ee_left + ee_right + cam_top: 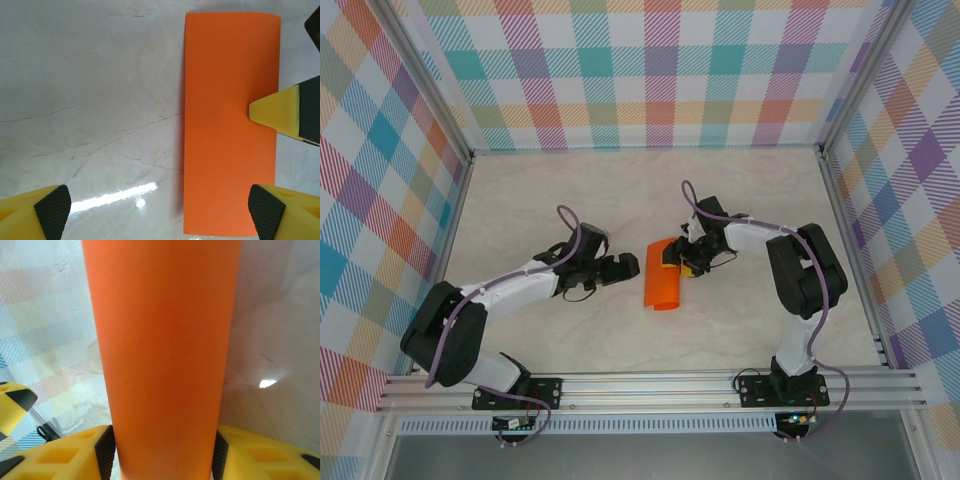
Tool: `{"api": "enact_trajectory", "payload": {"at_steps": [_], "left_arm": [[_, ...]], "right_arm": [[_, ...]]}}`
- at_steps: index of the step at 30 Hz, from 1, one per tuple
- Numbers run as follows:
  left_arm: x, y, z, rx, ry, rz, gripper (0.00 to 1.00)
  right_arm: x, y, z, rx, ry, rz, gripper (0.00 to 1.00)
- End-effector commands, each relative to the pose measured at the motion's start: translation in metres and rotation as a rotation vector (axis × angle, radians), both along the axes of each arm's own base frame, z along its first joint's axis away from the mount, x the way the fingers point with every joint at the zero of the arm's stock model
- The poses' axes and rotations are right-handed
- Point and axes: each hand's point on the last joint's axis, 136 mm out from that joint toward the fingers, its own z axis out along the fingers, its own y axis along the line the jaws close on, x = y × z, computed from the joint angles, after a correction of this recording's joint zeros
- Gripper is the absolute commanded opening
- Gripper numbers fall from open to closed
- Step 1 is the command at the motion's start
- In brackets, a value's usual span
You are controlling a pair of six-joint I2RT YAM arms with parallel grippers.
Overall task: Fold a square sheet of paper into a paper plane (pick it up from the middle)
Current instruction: Fold the square sheet of paper in half at the center of the table.
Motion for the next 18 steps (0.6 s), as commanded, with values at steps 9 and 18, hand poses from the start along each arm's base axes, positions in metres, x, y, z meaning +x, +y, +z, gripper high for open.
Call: {"api": "enact_trajectory", "payload": {"at_steps": [9,18], "left_arm": [[0.015,-0.022,-0.005,-0.023,0.001,0.013,0.85],[0.016,-0.027,-0.006,-0.036,0.004,0.006,0.82]], "right_arm": [[-0.012,-0.020,0.010,-0.079,-0.047,0.036,0.69],[-0.017,-0.031,0.007,-0.139,-0.042,0.035,0.73]]}}
